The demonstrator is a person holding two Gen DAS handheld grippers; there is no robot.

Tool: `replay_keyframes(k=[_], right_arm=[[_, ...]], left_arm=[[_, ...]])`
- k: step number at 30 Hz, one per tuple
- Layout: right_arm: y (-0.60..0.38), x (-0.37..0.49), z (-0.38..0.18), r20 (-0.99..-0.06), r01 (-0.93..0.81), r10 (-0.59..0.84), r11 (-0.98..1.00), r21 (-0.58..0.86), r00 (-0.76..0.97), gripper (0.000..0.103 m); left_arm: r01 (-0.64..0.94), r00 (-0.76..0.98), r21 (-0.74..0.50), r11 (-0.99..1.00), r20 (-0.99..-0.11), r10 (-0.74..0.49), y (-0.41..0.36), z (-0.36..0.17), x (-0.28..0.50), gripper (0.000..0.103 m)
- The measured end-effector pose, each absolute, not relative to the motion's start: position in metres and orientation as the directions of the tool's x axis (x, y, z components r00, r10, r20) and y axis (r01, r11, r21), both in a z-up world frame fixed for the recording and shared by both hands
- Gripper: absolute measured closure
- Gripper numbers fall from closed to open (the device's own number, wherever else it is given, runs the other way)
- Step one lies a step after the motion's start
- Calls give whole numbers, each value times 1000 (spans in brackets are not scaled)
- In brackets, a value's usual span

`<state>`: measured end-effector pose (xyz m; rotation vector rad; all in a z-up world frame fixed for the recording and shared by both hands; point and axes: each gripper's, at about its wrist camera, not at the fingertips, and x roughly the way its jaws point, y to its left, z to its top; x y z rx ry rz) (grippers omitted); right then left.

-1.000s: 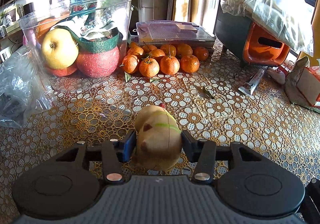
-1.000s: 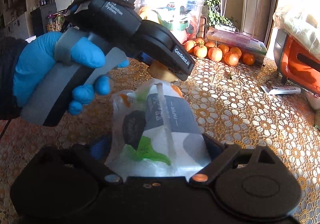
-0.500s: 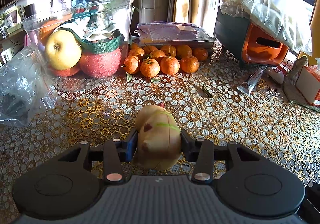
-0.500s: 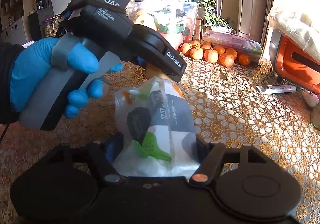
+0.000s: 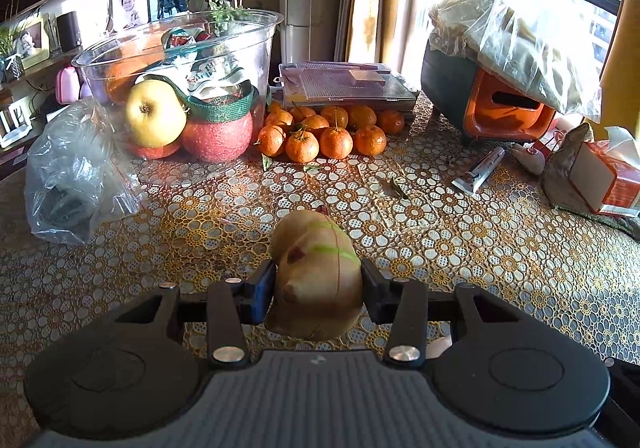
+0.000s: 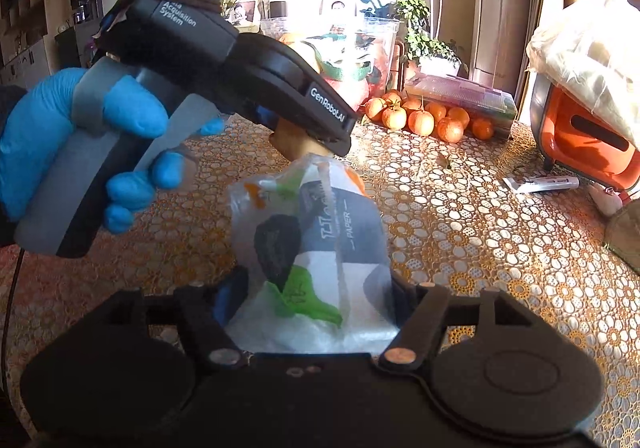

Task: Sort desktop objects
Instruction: 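Carry the tan toy with the left tool while the right tool carries the white bag to the box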

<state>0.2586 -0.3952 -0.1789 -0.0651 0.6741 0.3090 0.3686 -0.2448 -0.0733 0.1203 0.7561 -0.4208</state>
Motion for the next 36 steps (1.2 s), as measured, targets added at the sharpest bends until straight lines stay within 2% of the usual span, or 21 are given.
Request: replay_keyframes(k=[15,36], right_arm=[[-385,218,-141,-605,-296,256,955,35,754,33],[-343,166,-86,-610,-327,248,945,-19,753,33]], left_arm=[[378,652,-64,923,-689,-315,-201,-35,297,59],[333,699,-86,939,-646,-307,-119,29,195,59]])
